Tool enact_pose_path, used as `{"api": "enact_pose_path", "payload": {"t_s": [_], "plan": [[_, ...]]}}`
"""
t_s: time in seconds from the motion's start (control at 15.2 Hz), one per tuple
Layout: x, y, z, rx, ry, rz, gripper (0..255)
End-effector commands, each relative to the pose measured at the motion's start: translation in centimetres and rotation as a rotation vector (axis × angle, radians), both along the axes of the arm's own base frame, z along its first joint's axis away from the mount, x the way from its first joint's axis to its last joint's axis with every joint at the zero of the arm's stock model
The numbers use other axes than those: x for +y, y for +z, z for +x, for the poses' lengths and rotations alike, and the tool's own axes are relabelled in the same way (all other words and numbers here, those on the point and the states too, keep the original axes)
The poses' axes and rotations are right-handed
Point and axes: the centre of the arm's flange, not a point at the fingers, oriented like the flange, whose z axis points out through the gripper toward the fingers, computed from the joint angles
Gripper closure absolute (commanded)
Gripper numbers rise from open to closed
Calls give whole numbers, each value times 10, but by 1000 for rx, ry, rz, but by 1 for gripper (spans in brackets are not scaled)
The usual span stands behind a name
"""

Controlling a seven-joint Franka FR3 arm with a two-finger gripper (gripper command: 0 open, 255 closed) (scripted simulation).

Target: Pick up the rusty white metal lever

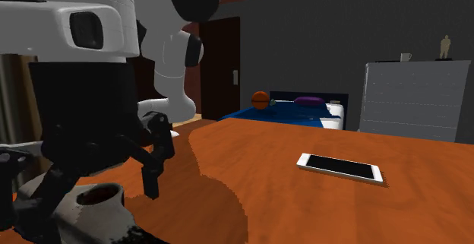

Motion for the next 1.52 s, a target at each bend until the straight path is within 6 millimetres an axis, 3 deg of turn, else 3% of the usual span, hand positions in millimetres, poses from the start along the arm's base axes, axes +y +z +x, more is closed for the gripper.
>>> {"api": "enact_pose_path", "payload": {"t_s": [0.0,0.4,0.46,1.06,1.45], "plan": [[-3,-10,2,-1,1,0,0],[-3,-34,2,-1,1,0,0],[-3,-34,1,-1,1,0,255],[-3,-34,2,-1,1,0,255],[-3,-3,2,-1,1,0,255]]}}
